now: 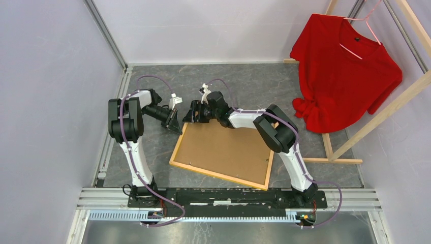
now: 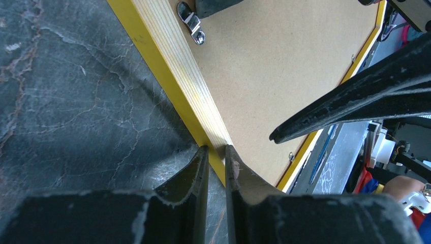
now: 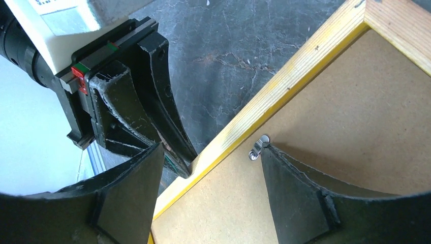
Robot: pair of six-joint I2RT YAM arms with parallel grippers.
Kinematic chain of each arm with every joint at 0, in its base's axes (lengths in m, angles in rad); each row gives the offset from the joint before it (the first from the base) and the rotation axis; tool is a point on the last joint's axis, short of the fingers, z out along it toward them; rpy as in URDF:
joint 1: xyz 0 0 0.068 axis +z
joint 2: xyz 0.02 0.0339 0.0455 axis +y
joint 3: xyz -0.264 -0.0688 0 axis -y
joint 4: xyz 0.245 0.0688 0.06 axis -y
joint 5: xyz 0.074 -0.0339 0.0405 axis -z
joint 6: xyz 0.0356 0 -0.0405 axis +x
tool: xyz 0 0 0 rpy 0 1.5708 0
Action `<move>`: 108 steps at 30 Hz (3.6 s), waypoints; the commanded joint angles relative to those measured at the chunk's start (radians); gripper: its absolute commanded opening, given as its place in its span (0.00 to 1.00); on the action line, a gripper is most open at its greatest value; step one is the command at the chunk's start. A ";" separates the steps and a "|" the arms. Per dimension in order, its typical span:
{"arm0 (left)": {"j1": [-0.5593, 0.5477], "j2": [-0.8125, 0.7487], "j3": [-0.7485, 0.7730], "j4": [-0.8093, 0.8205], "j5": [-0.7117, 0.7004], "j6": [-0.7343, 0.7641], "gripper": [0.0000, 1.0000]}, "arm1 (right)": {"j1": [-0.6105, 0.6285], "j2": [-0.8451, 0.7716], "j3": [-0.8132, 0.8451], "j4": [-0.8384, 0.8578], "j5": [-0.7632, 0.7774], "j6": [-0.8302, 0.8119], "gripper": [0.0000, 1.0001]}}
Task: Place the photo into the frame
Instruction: Install the photo frame at the center of the board, then turn over the photo frame at the center of the board.
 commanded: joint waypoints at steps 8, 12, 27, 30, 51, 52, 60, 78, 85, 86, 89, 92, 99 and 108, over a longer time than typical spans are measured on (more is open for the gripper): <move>-0.011 0.016 -0.014 0.053 -0.027 0.001 0.22 | 0.014 0.041 0.039 0.023 -0.020 0.032 0.76; -0.011 0.017 -0.015 0.053 -0.029 0.001 0.22 | 0.016 0.052 0.046 0.028 -0.023 0.044 0.76; -0.011 0.021 -0.006 0.053 -0.038 -0.003 0.22 | 0.016 0.081 0.075 0.036 -0.066 0.061 0.76; -0.011 0.019 -0.006 0.053 -0.041 -0.004 0.22 | 0.016 0.077 0.075 0.036 -0.070 0.058 0.76; -0.011 -0.015 0.002 0.052 -0.065 -0.012 0.25 | -0.067 -0.173 0.036 -0.183 0.016 -0.299 0.91; -0.010 -0.017 0.006 0.044 -0.065 -0.010 0.26 | -0.065 -0.190 0.012 -0.200 0.011 -0.315 0.91; -0.008 -0.112 0.008 -0.006 -0.081 0.016 0.42 | 0.075 -0.546 -0.420 -0.259 0.130 -0.614 0.86; -0.009 -0.574 -0.152 -0.107 -0.068 0.189 0.98 | 0.487 -0.833 -0.793 -0.263 0.416 -0.736 0.73; -0.009 -0.667 -0.167 -0.094 -0.077 0.139 1.00 | 0.523 -0.753 -0.783 -0.255 0.439 -0.755 0.54; -0.009 -0.679 -0.179 -0.087 -0.070 0.139 1.00 | 0.523 -0.743 -0.782 -0.257 0.441 -0.757 0.49; -0.008 -0.733 -0.224 -0.079 -0.041 0.191 1.00 | 0.523 -0.710 -0.778 -0.264 0.448 -0.764 0.37; -0.009 -0.813 -0.297 -0.053 -0.055 0.246 1.00 | 0.524 -0.704 -0.784 -0.262 0.463 -0.764 0.28; -0.011 -1.031 -0.469 -0.048 -0.137 0.531 1.00 | 0.522 -0.742 -0.720 -0.317 0.528 -0.781 0.13; -0.021 -1.485 -0.763 0.047 -0.123 0.999 1.00 | 0.452 -0.776 -0.483 -0.470 0.405 -0.783 0.00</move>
